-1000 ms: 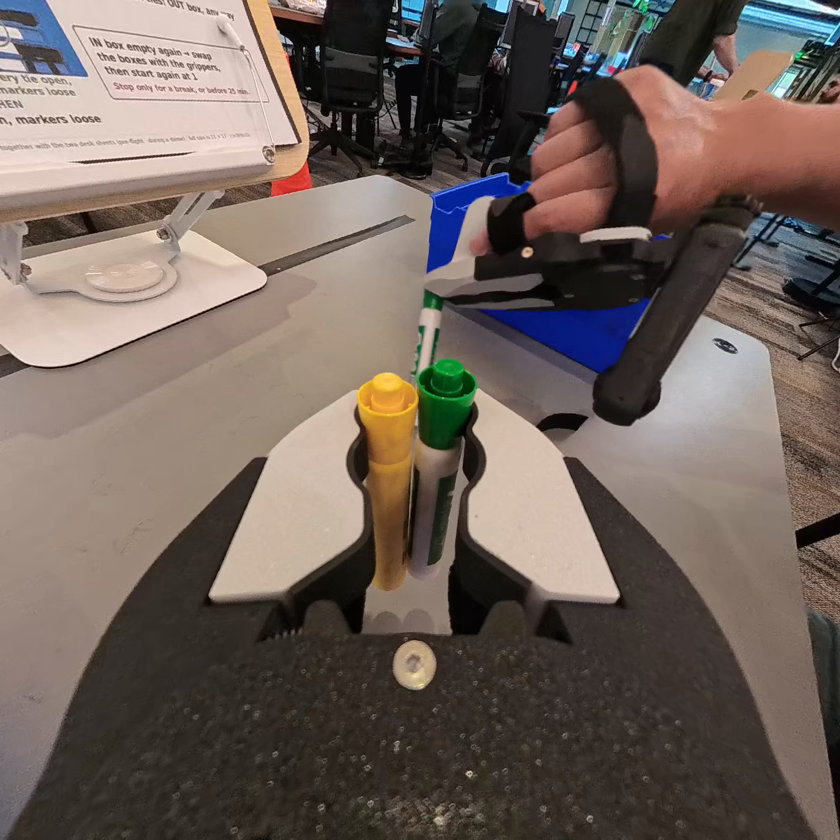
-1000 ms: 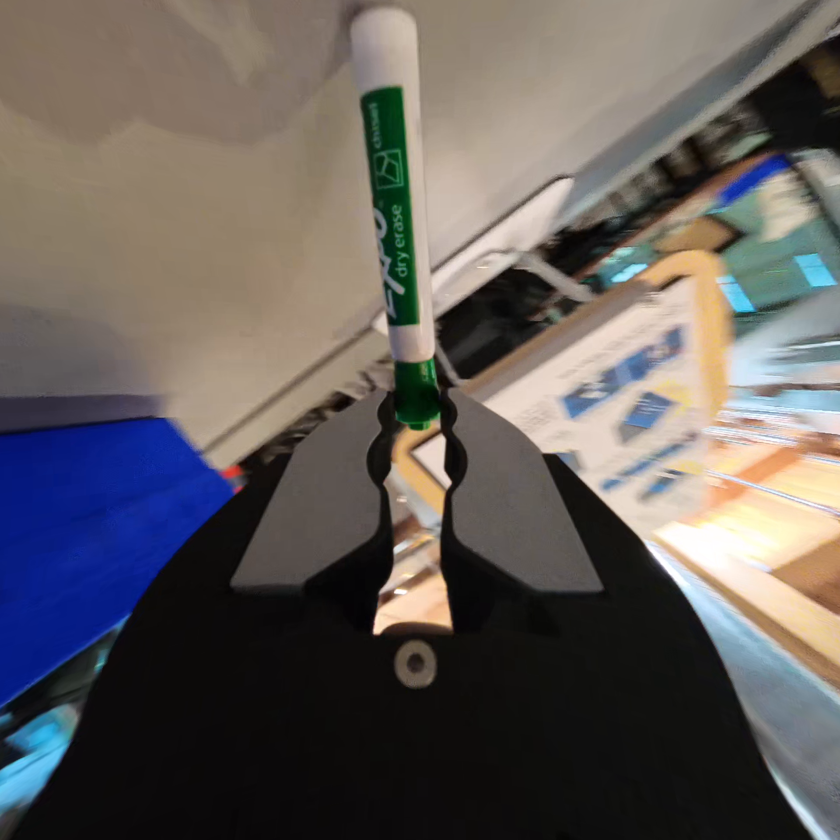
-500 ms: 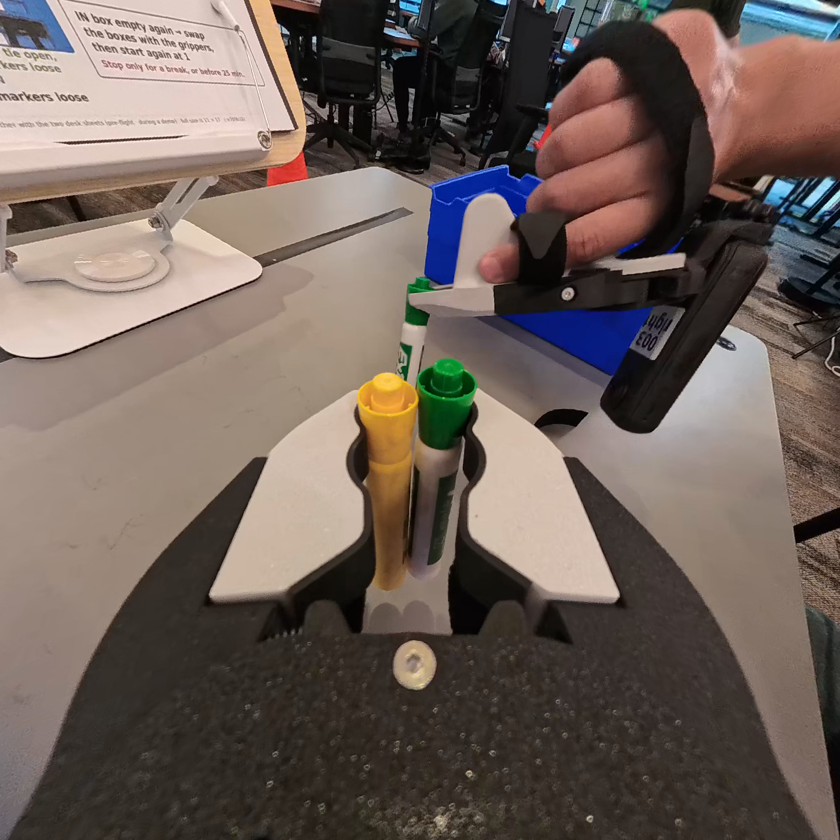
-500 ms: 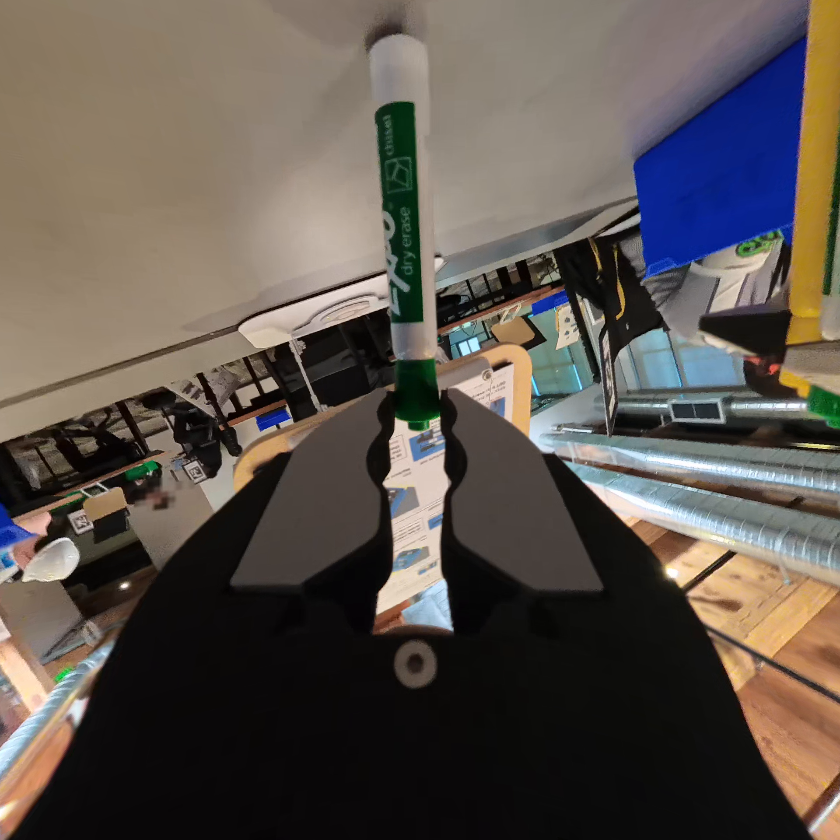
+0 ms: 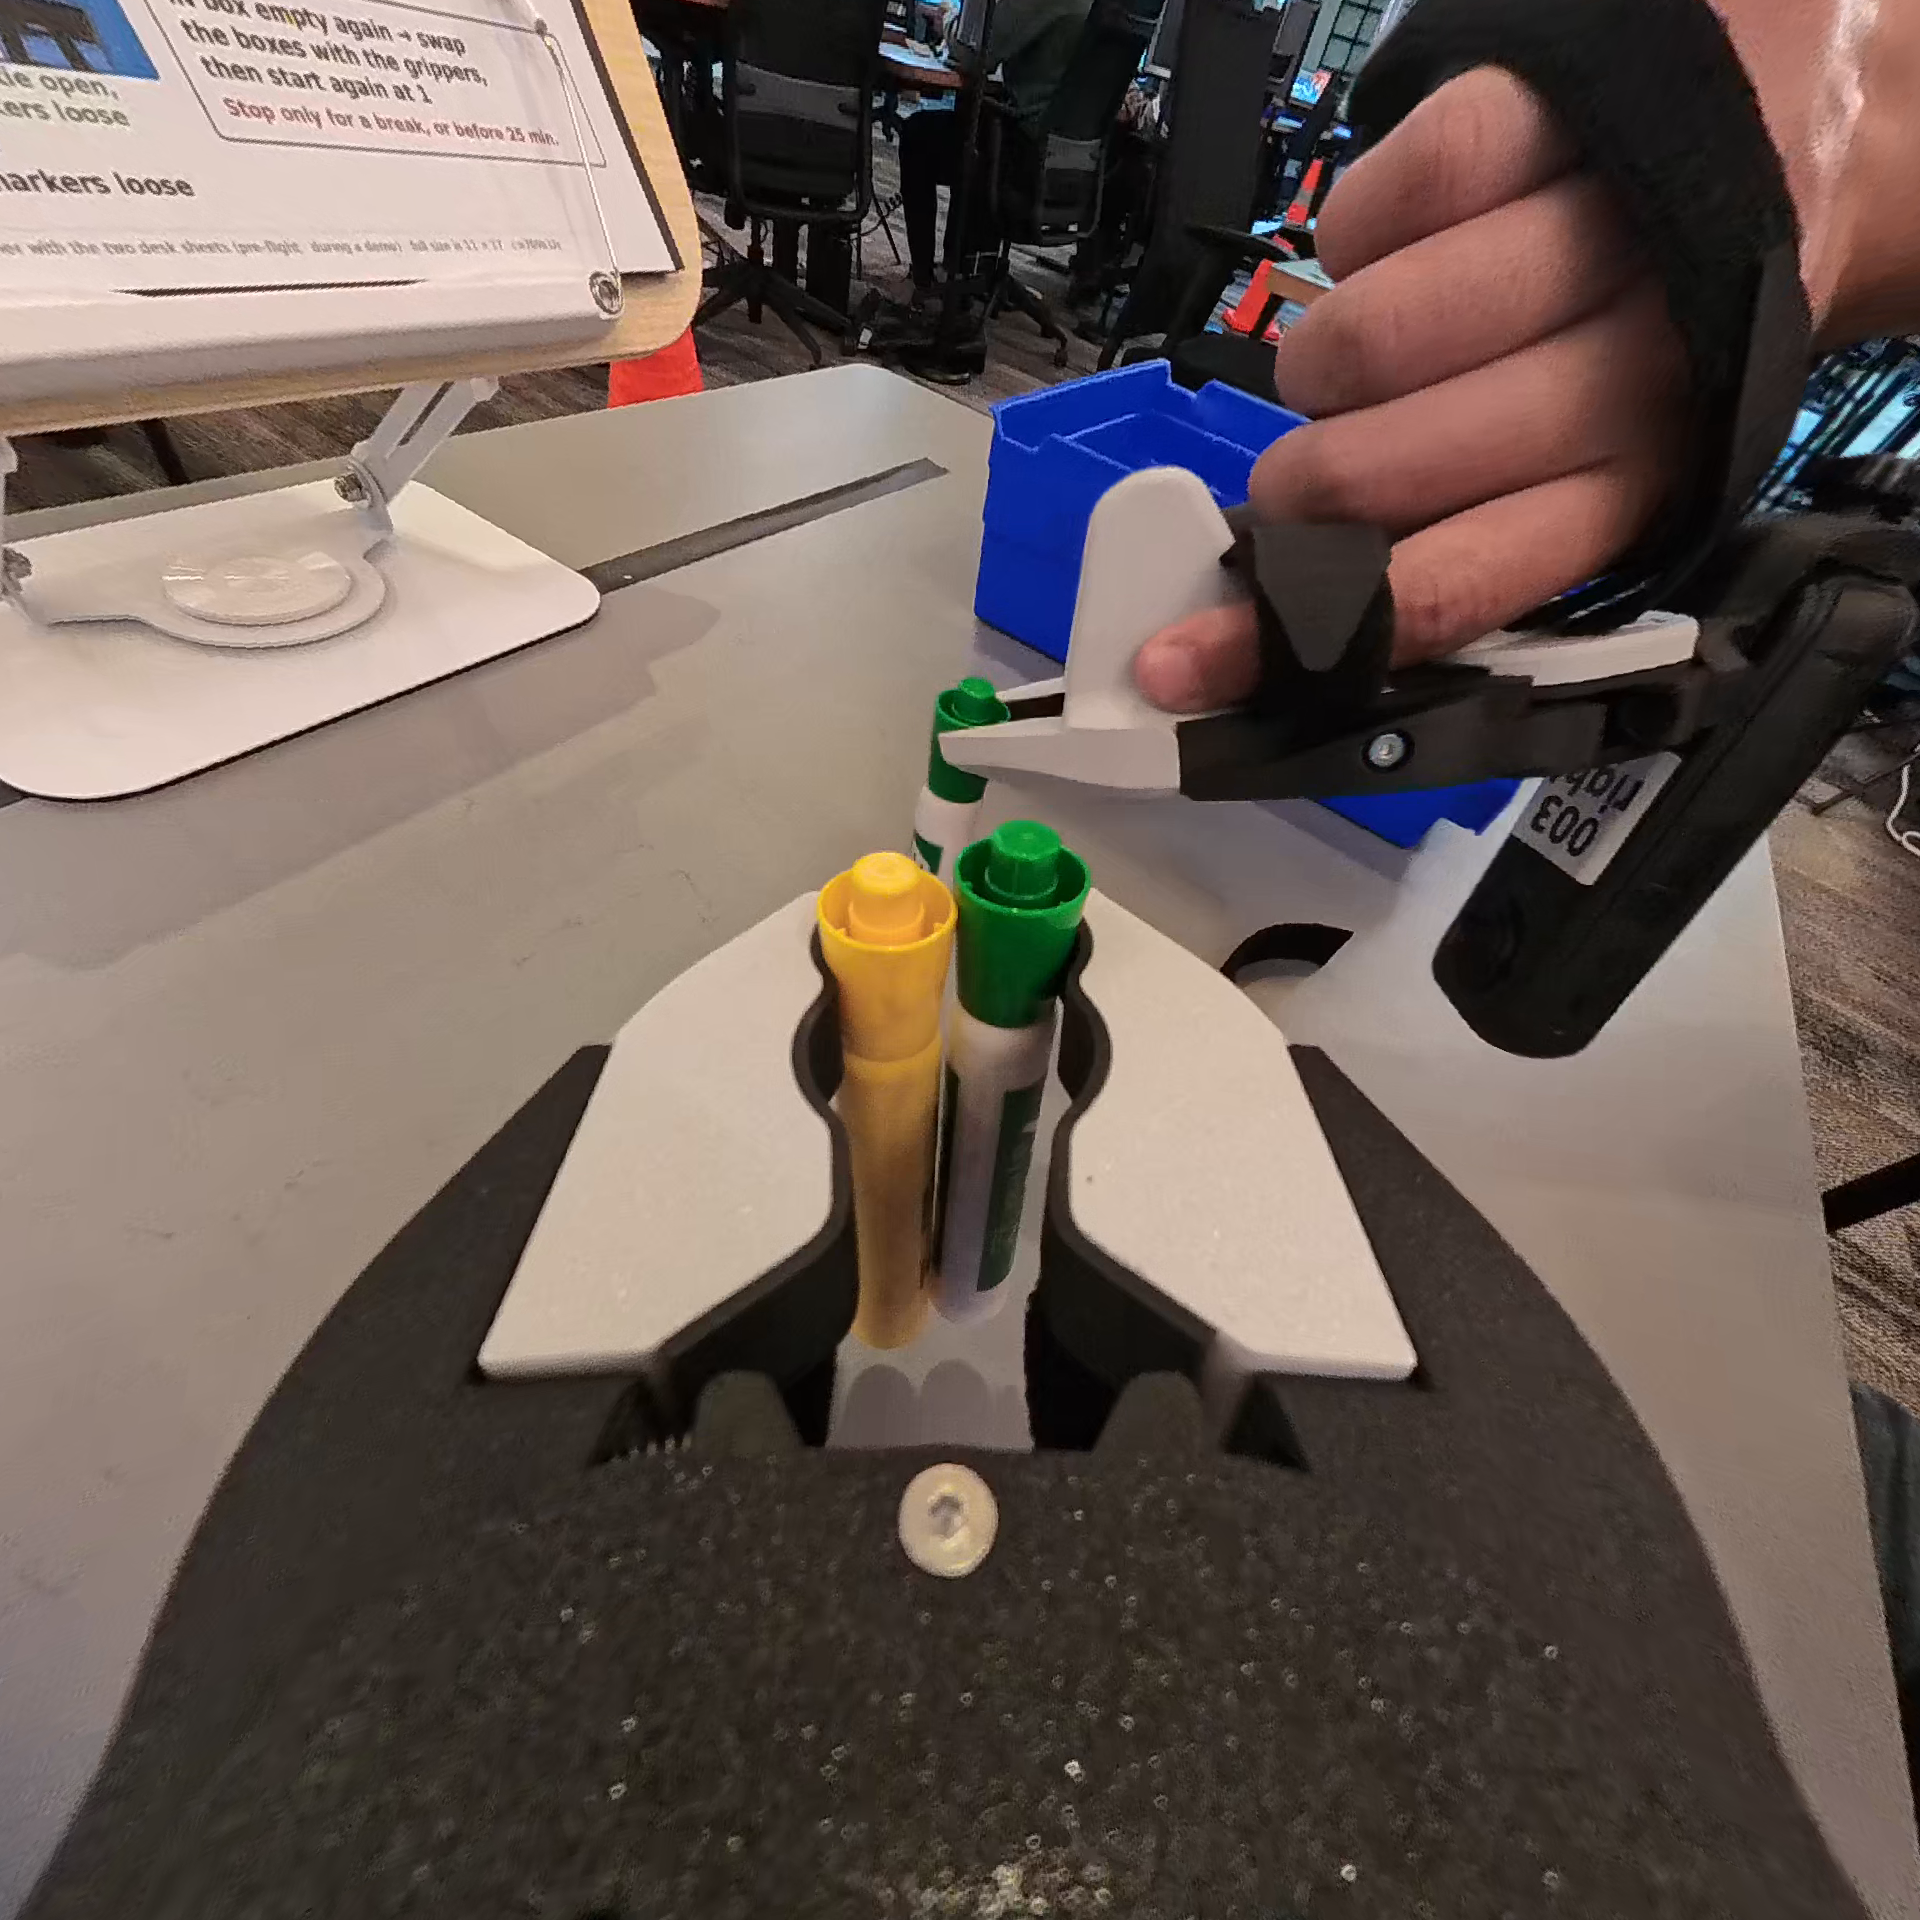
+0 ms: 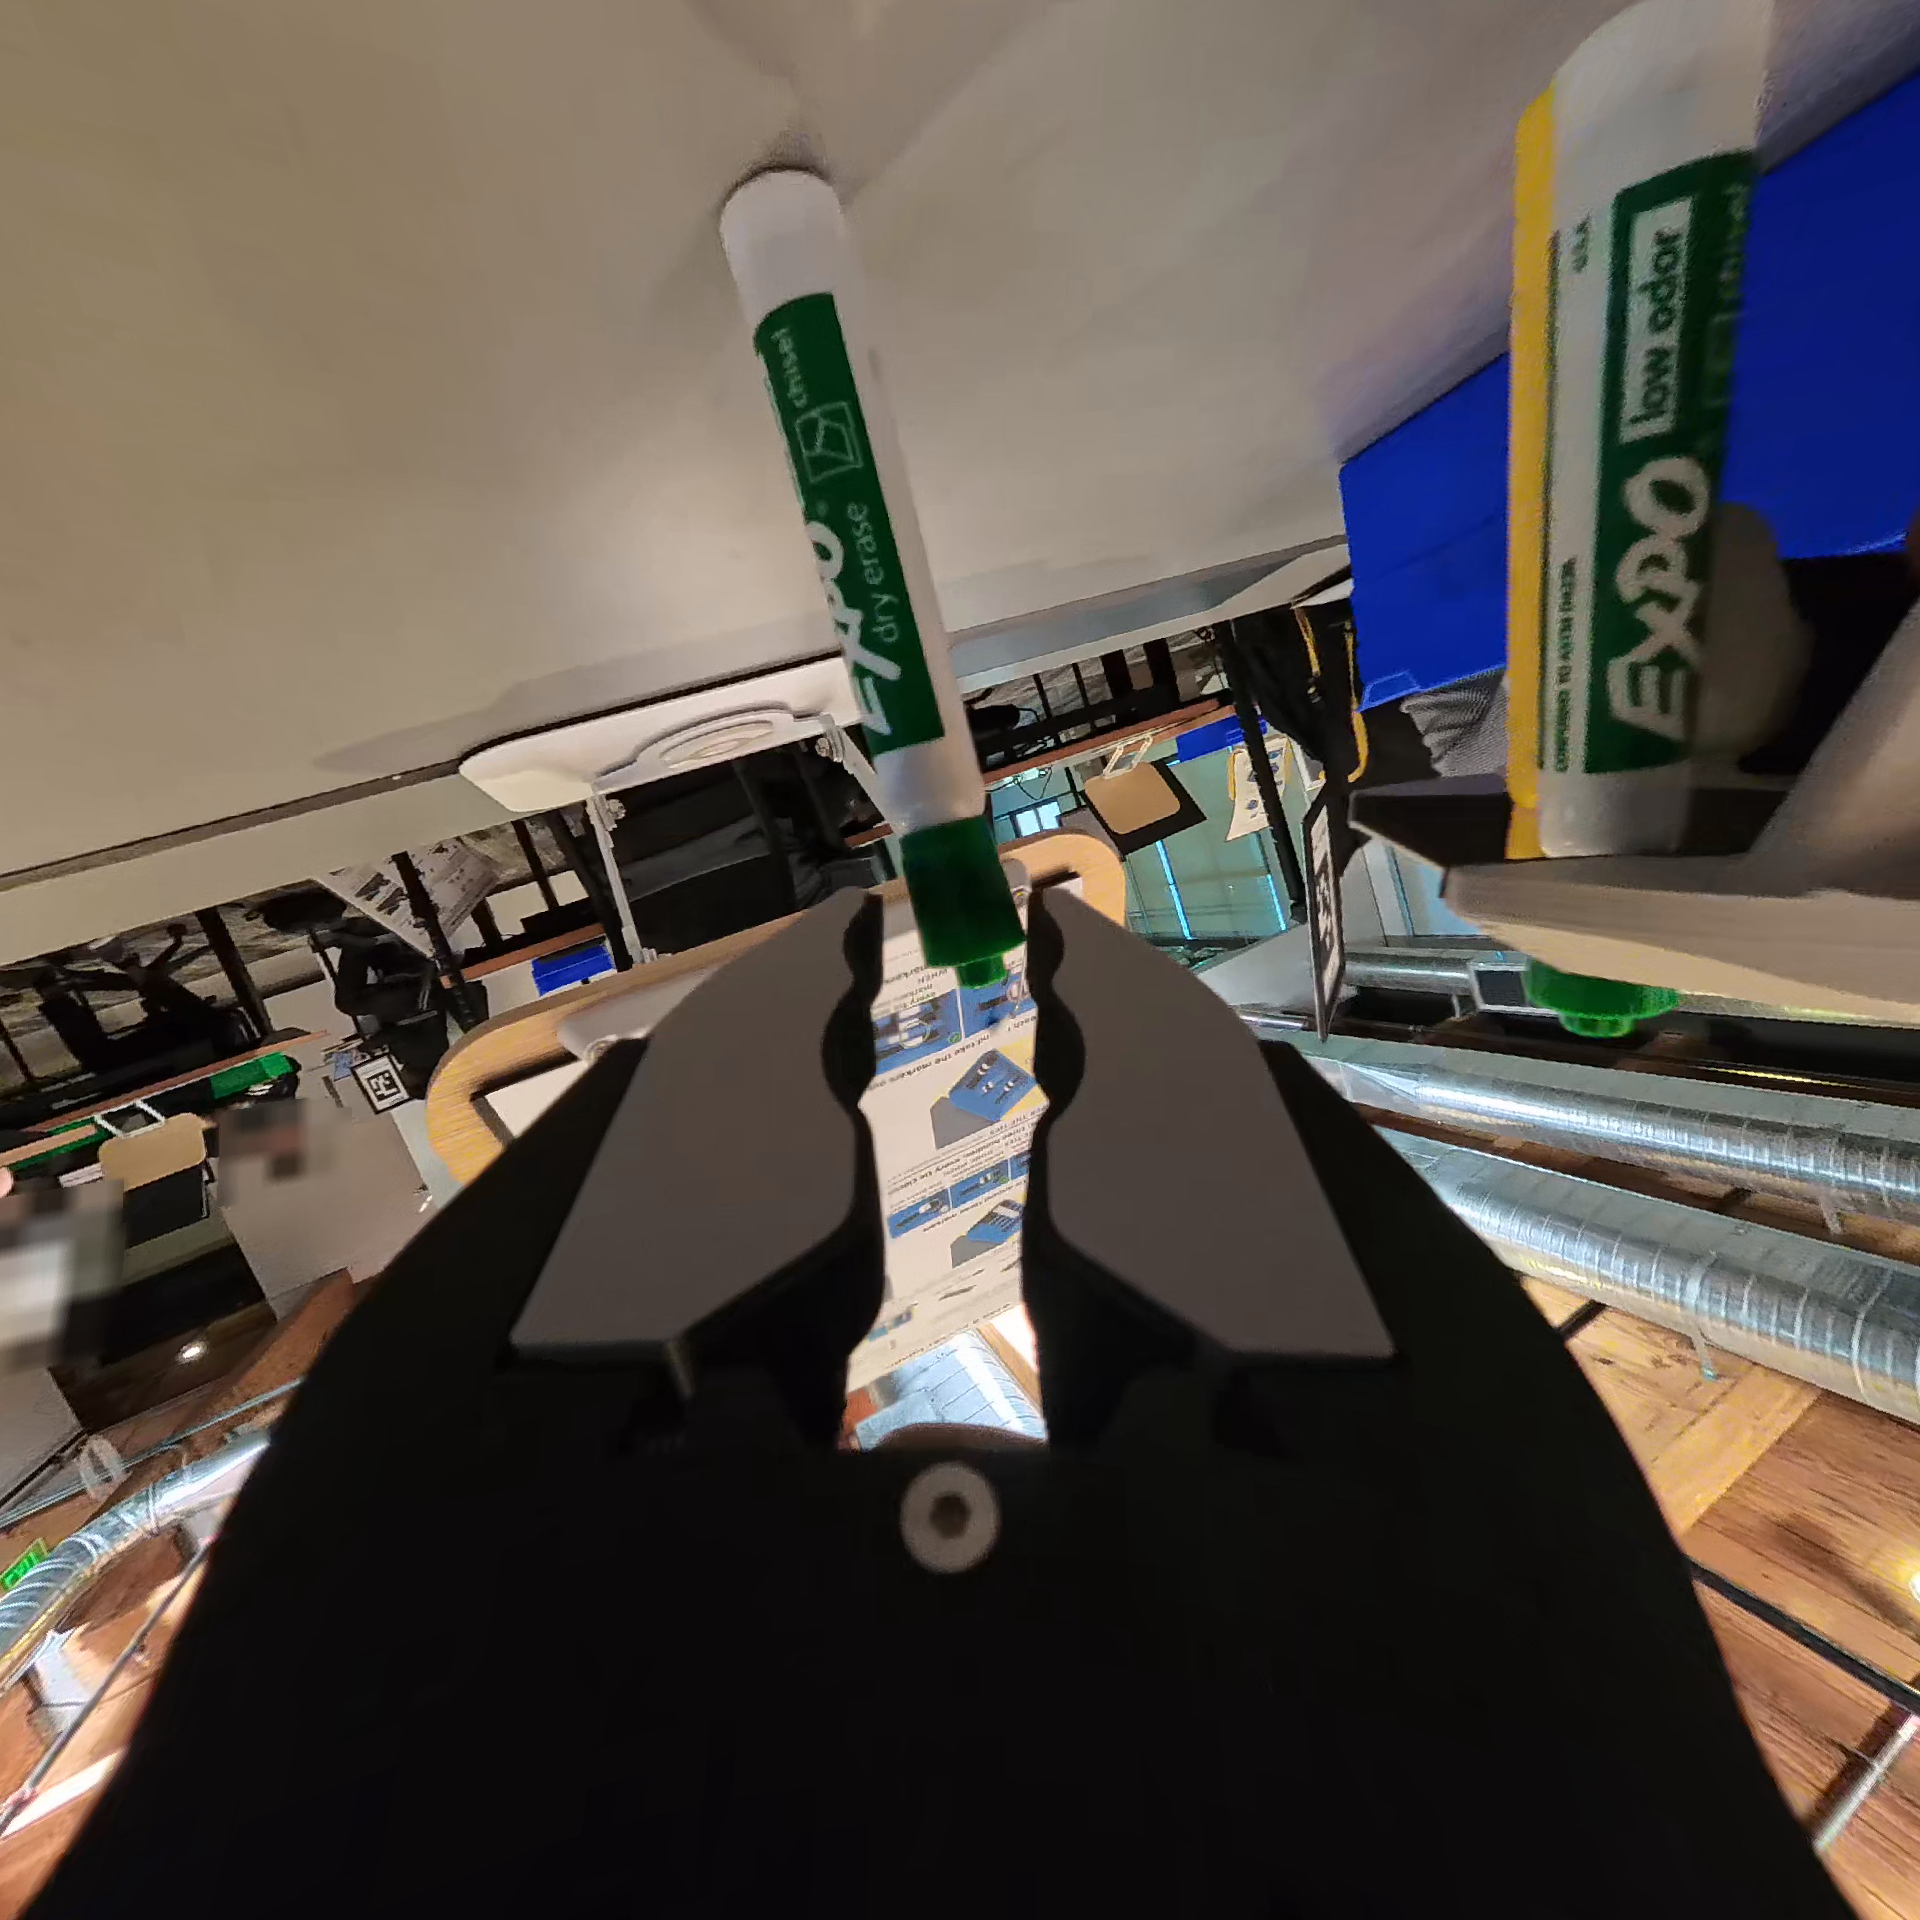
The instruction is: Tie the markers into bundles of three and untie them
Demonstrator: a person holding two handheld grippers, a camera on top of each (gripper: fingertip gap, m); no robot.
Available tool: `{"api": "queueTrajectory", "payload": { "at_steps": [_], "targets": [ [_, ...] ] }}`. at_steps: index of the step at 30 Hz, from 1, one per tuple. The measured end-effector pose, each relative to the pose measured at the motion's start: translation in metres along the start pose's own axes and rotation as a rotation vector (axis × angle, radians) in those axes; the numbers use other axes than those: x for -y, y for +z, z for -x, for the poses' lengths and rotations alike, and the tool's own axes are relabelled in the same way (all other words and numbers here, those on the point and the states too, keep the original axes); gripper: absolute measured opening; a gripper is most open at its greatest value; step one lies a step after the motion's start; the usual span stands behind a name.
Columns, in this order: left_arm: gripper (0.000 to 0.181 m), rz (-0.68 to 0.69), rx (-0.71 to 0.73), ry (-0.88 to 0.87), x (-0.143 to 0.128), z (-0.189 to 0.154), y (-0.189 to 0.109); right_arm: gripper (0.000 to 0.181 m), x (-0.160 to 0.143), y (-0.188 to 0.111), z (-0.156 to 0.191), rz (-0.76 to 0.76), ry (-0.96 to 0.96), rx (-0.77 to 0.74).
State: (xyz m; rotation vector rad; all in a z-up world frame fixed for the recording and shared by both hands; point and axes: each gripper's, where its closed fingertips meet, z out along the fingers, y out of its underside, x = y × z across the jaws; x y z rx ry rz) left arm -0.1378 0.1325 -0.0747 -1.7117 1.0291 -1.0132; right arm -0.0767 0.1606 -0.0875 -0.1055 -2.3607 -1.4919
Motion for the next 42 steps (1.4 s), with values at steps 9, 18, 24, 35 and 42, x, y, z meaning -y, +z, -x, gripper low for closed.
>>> {"api": "queueTrajectory", "payload": {
  "at_steps": [9,18,24,35,42],
  "targets": [
    [0.038,0.003,0.001,-0.005,-0.002,0.001,0.000,0.035,-0.003,0.001,-0.003,0.020,0.052,-0.015],
    [0.038,0.013,0.014,0.008,-0.006,0.000,0.004,0.062,-0.001,-0.002,-0.007,0.009,0.161,-0.046],
    [0.038,-0.003,0.030,0.028,-0.002,0.002,0.001,0.070,-0.034,-0.026,-0.001,0.056,0.449,-0.040],
    [0.038,-0.010,0.032,0.059,-0.007,0.002,0.006,0.066,0.010,-0.048,0.018,-0.351,2.326,0.393],
    [0.038,-0.018,0.022,0.074,-0.010,0.002,0.004,0.050,0.017,-0.007,0.005,-0.439,2.607,0.231]
  ]
}}
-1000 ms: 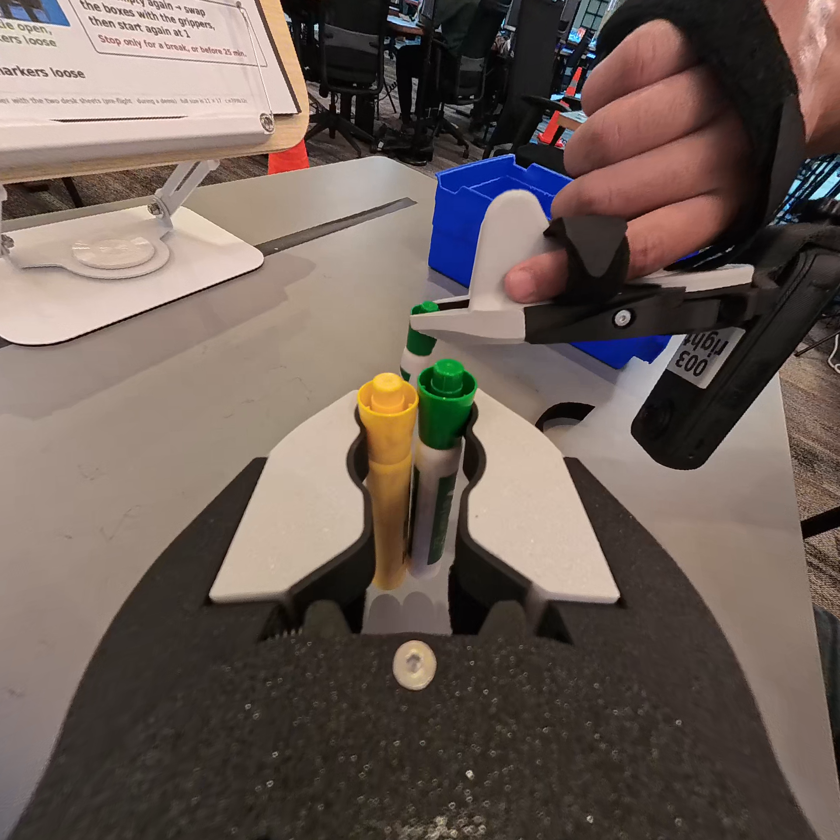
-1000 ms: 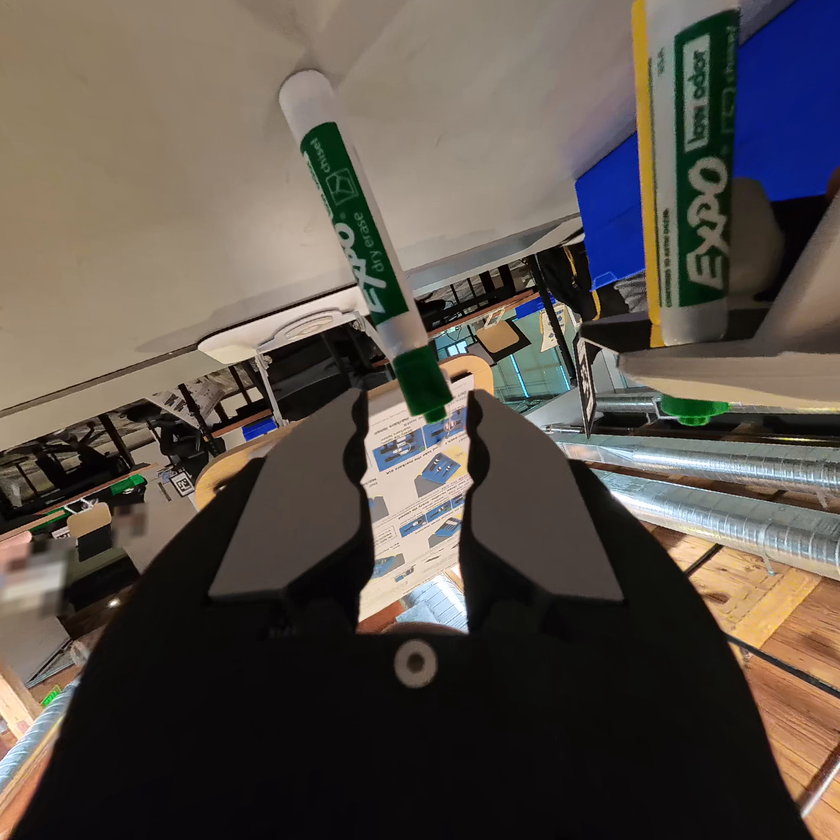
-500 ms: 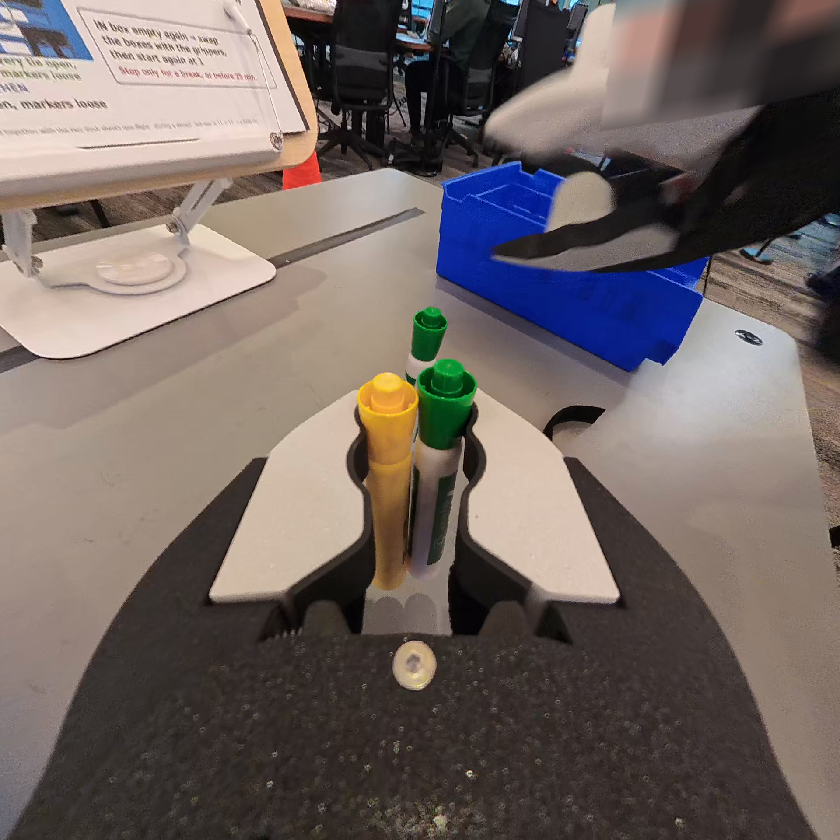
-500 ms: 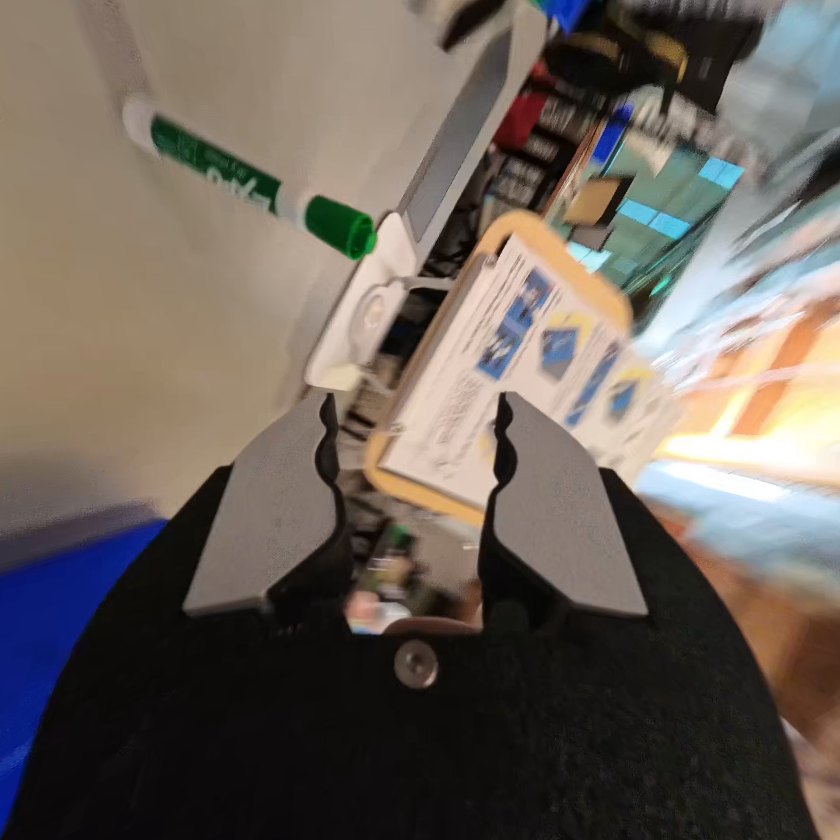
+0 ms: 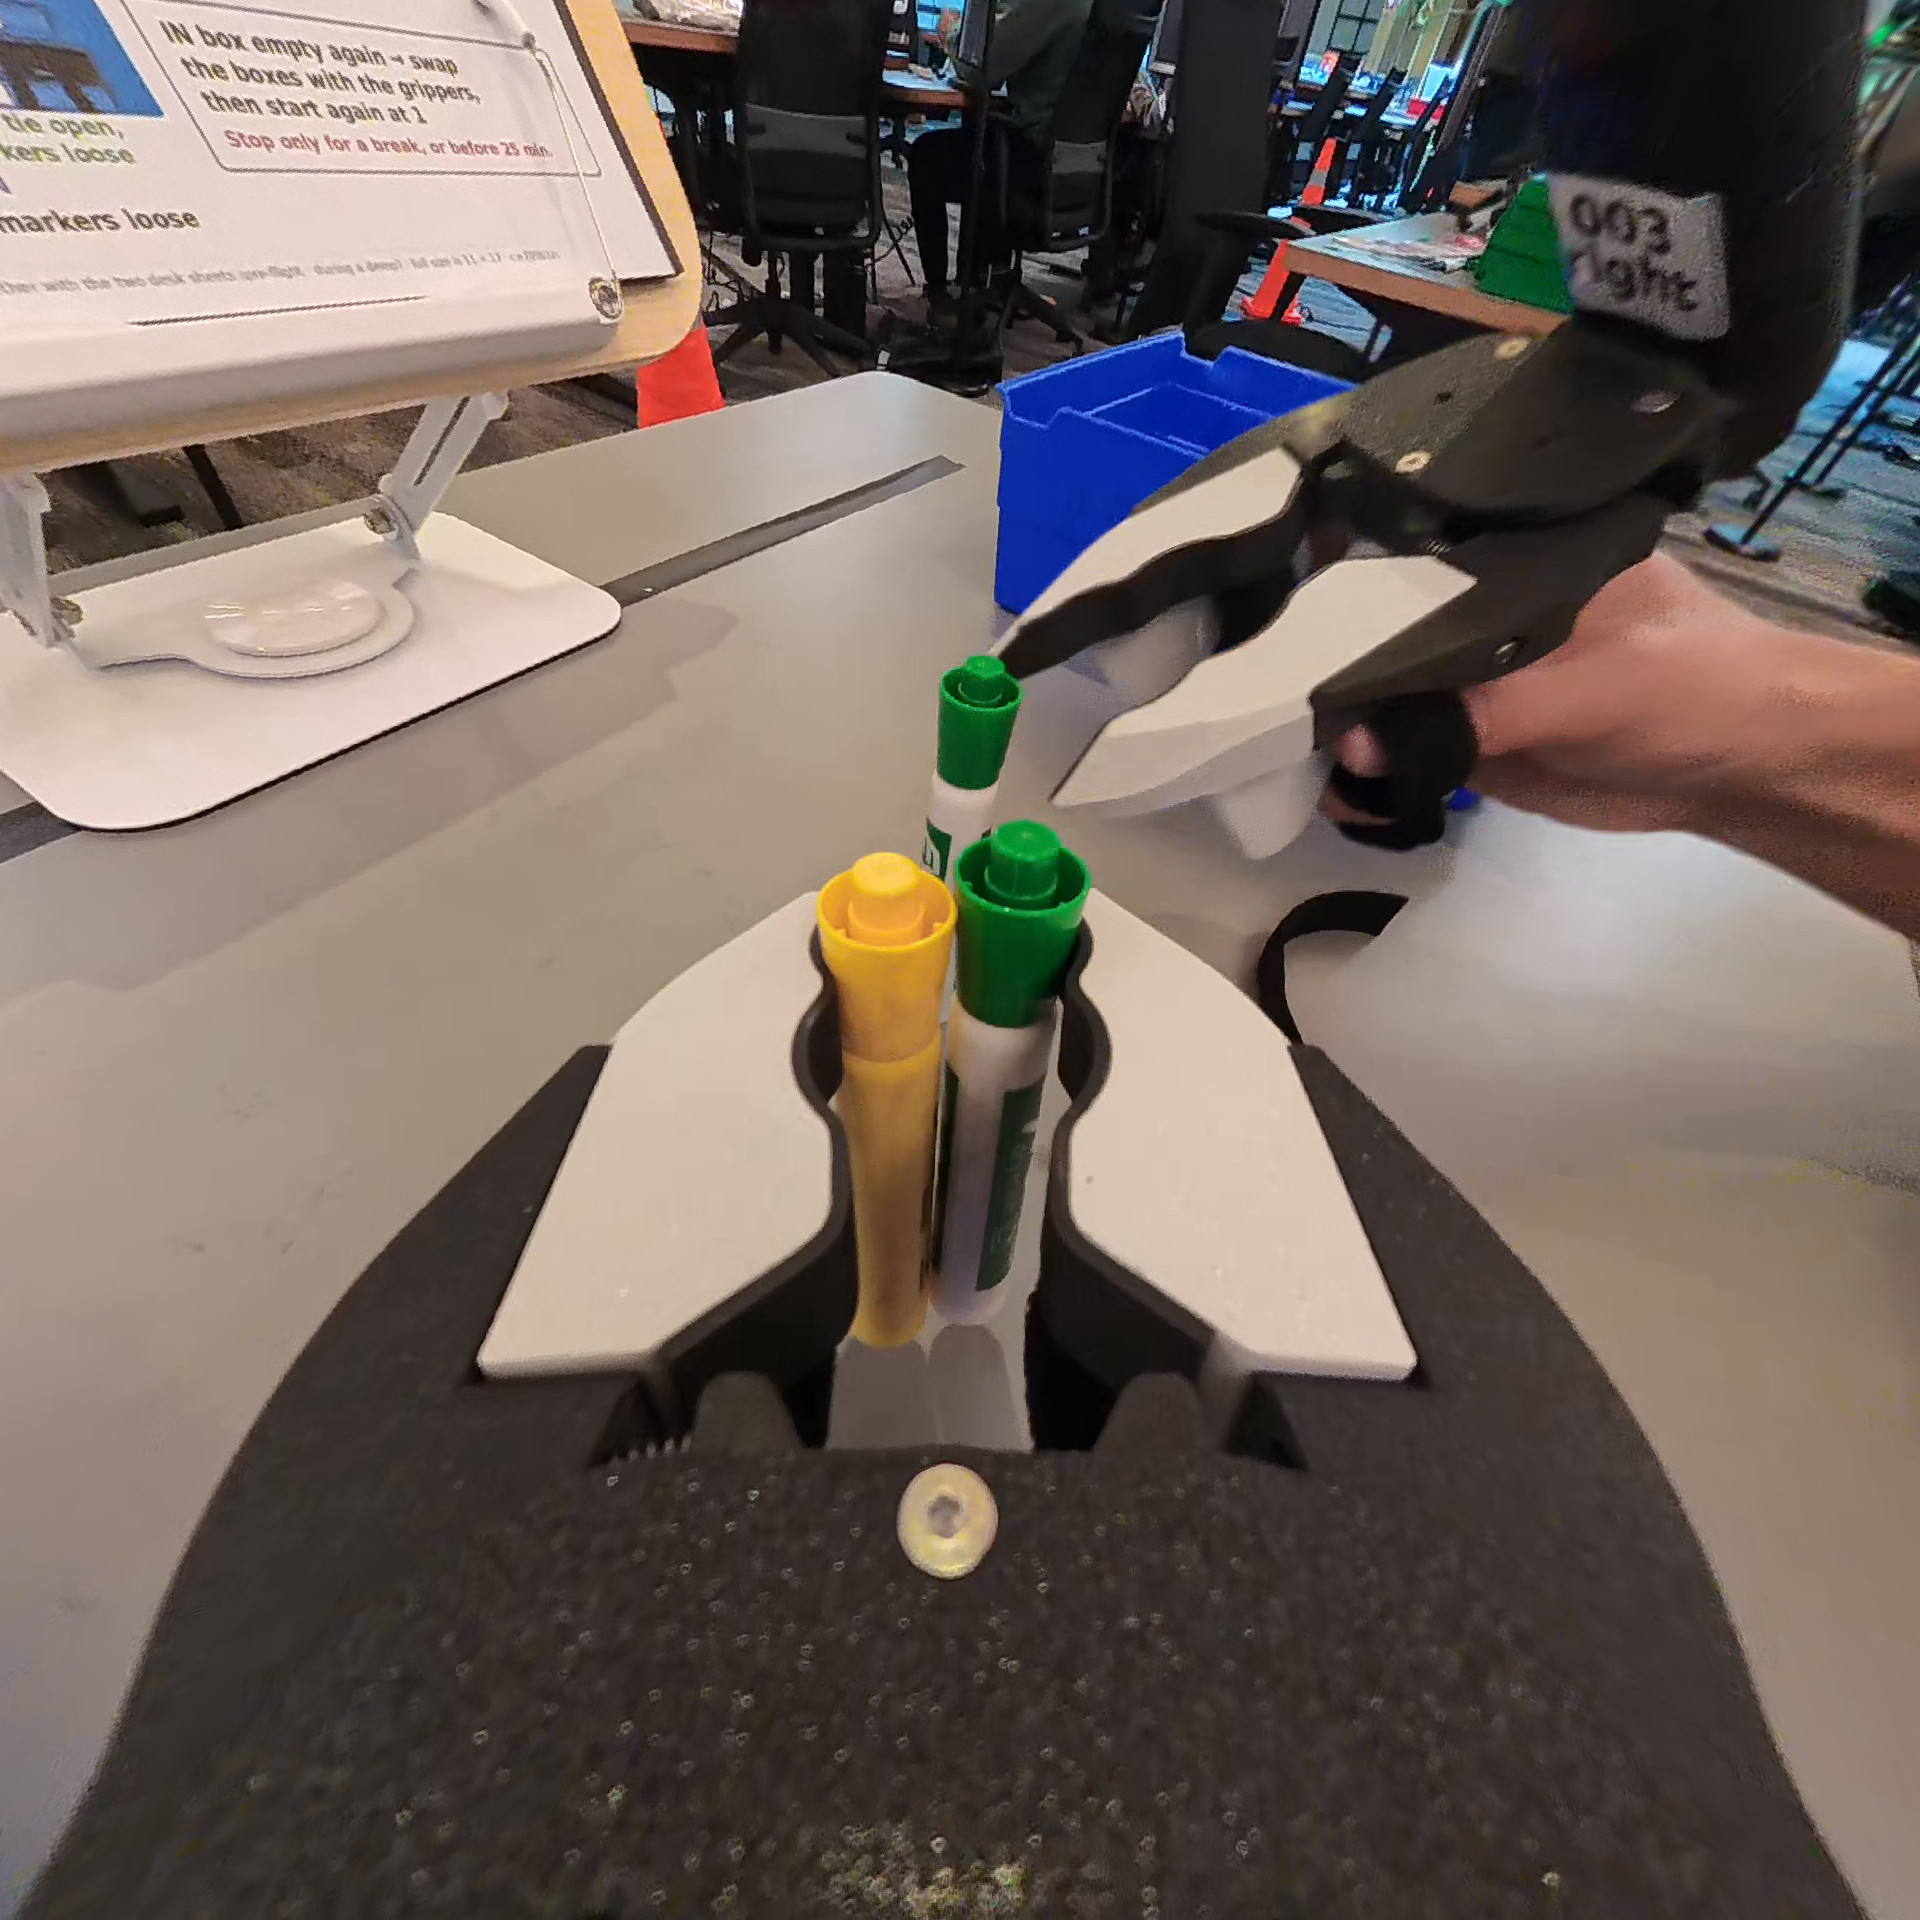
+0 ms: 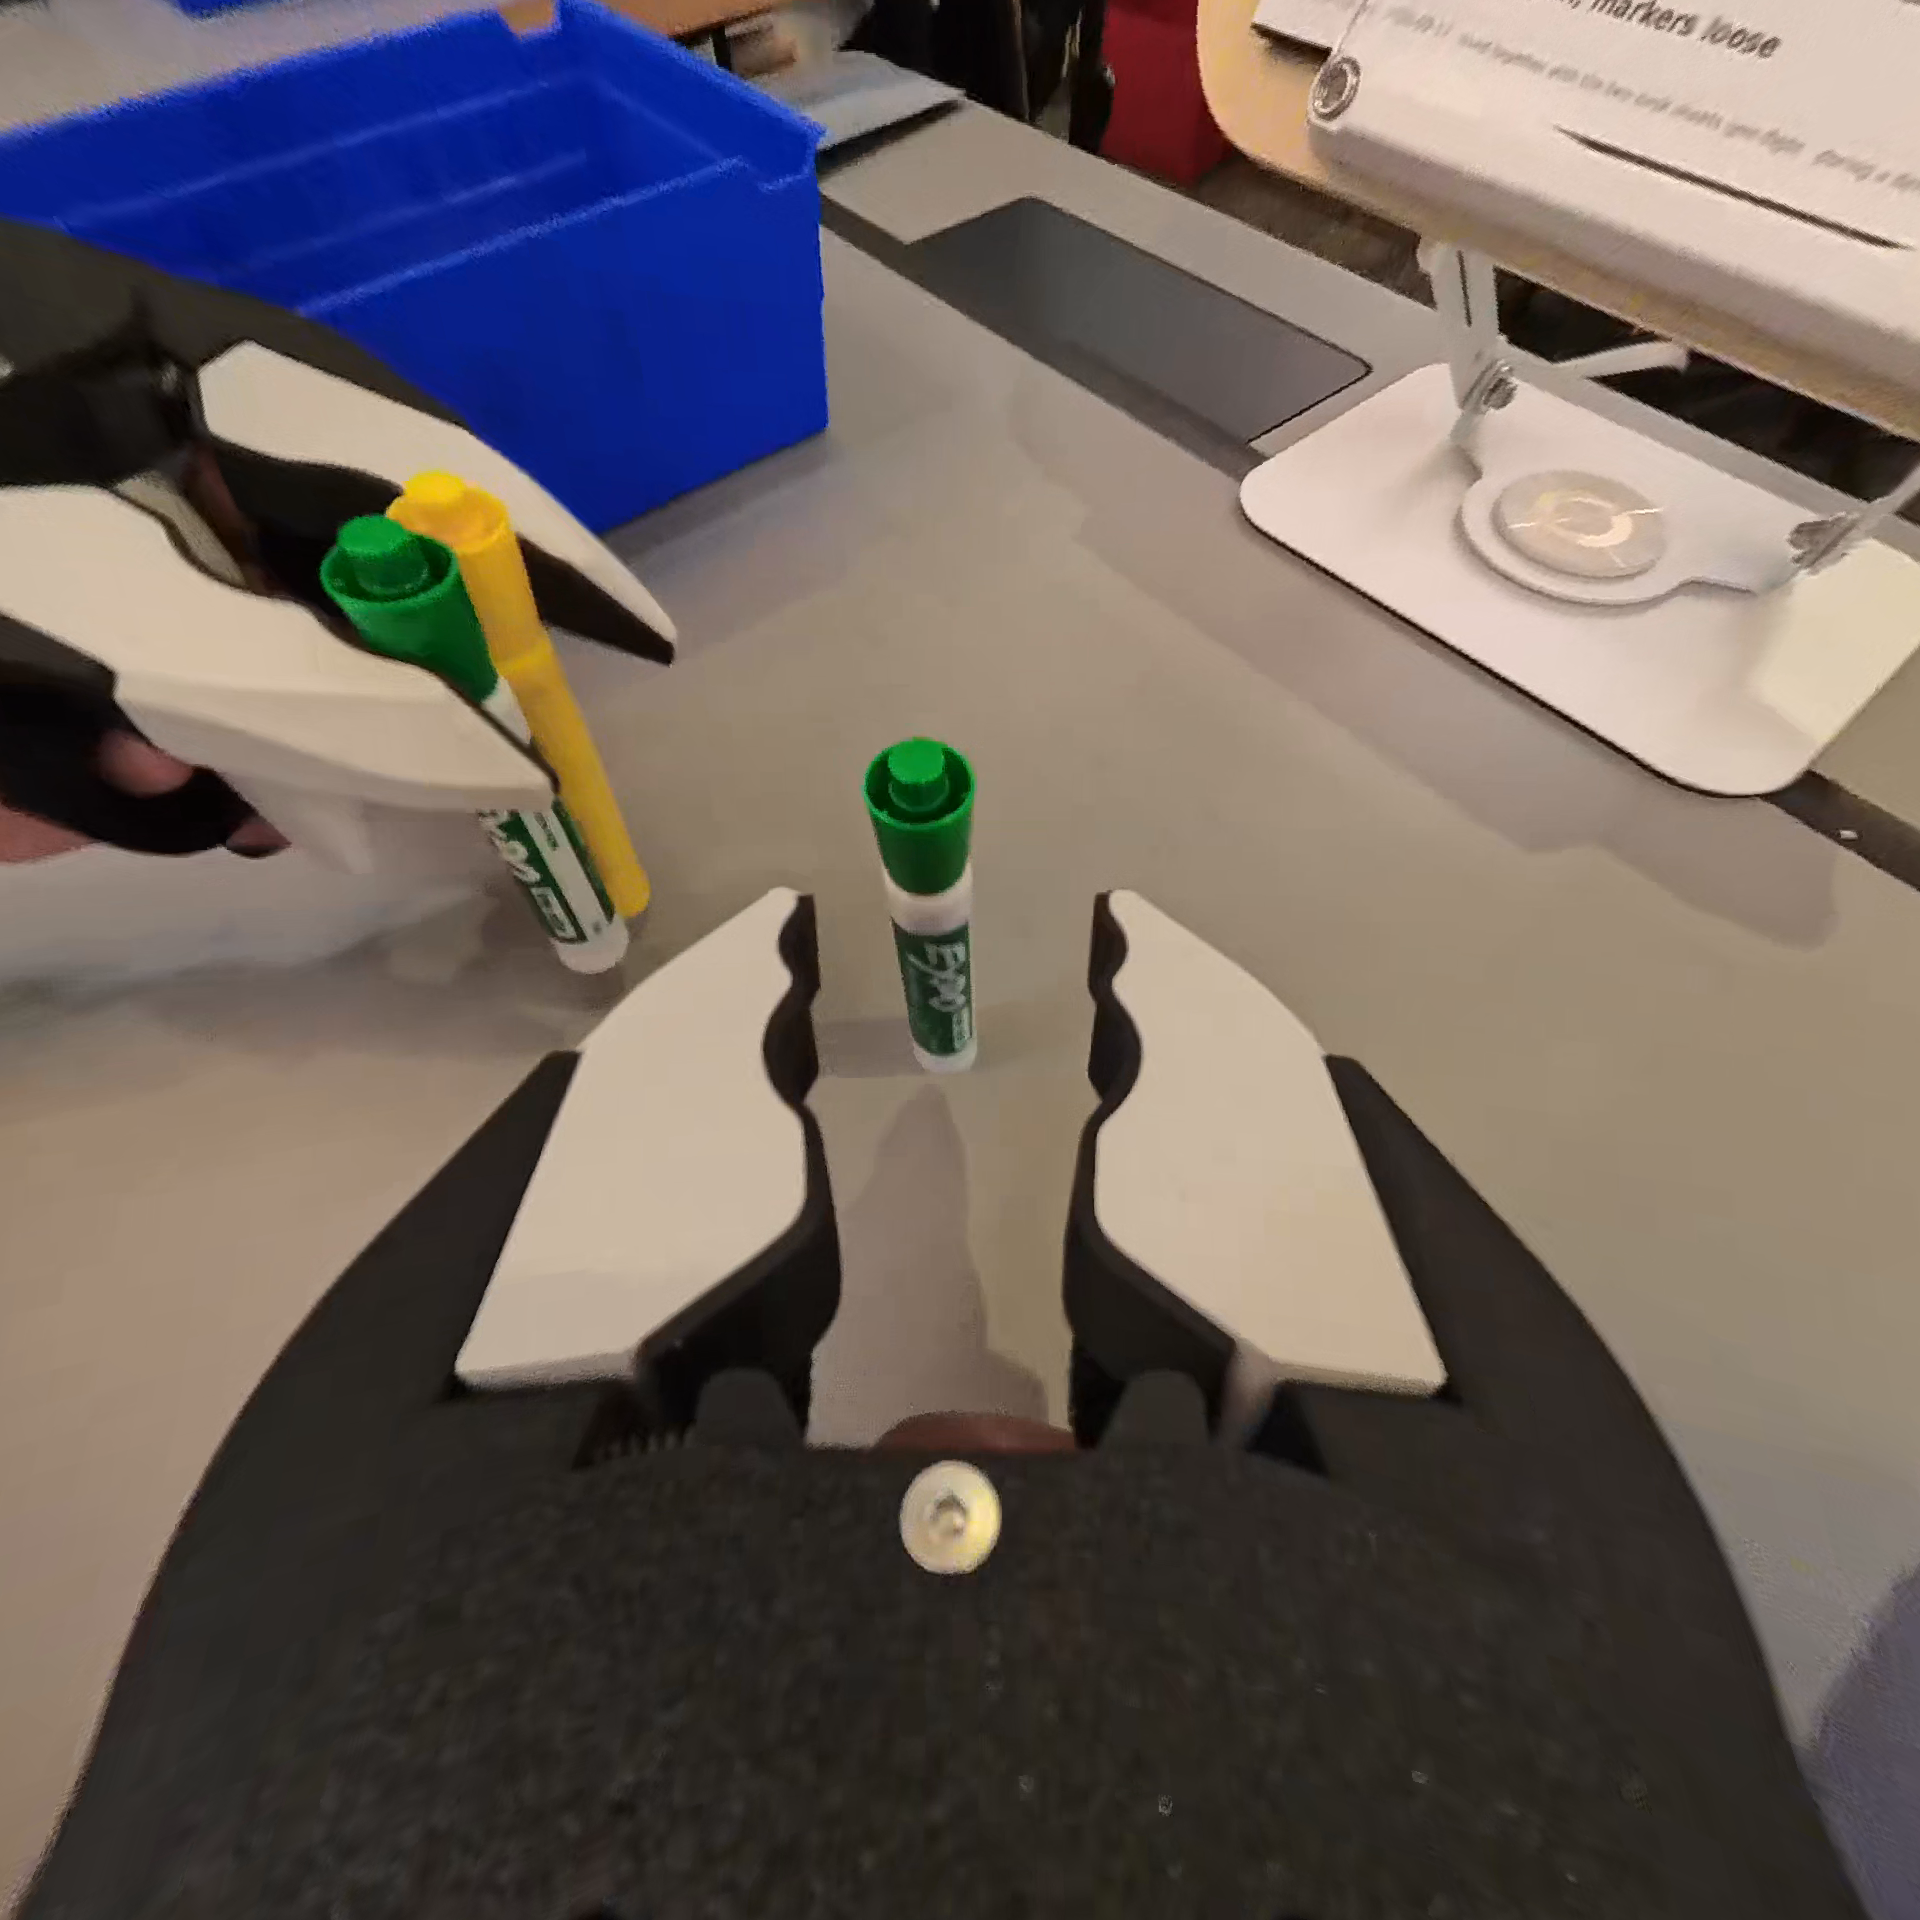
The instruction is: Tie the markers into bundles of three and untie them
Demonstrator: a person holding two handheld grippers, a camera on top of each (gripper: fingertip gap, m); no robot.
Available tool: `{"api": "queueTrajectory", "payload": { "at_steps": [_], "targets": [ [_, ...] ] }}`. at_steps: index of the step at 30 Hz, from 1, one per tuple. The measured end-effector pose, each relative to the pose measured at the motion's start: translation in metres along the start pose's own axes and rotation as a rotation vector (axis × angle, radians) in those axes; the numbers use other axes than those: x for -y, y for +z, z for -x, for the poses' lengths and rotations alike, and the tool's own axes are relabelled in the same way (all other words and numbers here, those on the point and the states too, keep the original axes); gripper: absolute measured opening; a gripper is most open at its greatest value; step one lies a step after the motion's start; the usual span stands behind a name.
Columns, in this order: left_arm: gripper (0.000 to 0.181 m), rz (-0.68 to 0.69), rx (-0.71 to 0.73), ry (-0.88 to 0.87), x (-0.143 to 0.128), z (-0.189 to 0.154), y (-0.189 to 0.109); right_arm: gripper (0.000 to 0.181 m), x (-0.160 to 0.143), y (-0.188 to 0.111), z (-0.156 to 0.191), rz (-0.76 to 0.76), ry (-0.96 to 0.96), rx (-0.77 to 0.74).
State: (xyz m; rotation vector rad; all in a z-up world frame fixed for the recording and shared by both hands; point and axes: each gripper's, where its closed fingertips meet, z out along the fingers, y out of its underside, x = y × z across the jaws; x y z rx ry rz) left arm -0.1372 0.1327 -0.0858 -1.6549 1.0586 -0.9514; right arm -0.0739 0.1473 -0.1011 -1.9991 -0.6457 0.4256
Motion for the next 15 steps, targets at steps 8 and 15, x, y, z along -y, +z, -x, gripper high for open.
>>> {"api": "queueTrajectory", "payload": {
  "at_steps": [8,15],
  "targets": [
    [0.038,-0.029,-0.022,0.031,0.002,-0.007,0.003,0.019,0.015,0.010,0.003,-0.076,0.000,0.026],
    [0.038,-0.019,-0.030,0.046,-0.005,-0.010,0.009,0.019,0.020,0.001,0.004,-0.104,0.019,0.114]
  ]
}}
